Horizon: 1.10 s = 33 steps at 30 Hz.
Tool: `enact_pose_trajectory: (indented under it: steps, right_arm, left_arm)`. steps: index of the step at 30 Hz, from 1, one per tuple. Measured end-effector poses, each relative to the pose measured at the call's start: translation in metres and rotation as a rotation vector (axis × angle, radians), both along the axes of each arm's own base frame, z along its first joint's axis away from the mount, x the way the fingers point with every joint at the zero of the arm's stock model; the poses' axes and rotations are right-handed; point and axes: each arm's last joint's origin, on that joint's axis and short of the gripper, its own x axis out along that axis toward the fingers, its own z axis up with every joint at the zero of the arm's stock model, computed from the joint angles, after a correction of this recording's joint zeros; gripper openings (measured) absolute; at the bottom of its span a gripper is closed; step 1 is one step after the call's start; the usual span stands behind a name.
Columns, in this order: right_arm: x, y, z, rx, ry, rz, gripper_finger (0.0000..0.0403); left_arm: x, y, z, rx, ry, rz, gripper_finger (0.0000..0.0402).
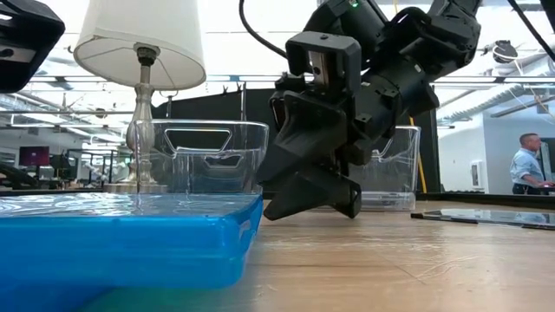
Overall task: Pick & place jewel cases by type
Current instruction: Put the blue CD case into the left transparent bin
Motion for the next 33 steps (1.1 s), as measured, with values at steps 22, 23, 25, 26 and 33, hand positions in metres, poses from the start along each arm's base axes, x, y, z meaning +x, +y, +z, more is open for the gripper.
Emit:
enact_pose_trajectory:
  steps: [22, 23, 25, 26, 33]
  right_arm:
    - [0.015, 0.017, -0.015, 0.061, 0.085, 0.236, 0.0171]
    - [0.015, 0.017, -0.015, 0.069, 0.085, 0.247, 0.0171]
    - [0.014, 0.018, -0.014, 0.080, 0.084, 0.271, 0.0171]
    - [0.014, 0.018, -0.014, 0.085, 0.082, 0.283, 0.0169]
    - [0.014, 0.019, -0.014, 0.098, 0.079, 0.308, 0.0125]
  left_arm:
    - [-0.002, 0.000, -0.004, -0.022, -0.024, 0.000, 0.0010]
    - [-0.003, 0.000, -0.005, -0.026, -0.026, 0.001, 0.0006]
    - [-0.003, 0.001, -0.006, -0.030, -0.032, 0.002, 0.0005]
    - [-0.003, 0.001, -0.006, -0.033, -0.036, 0.002, 0.0008]
    - [-0.002, 0.000, -0.007, -0.041, -0.046, -0.002, 0.0008]
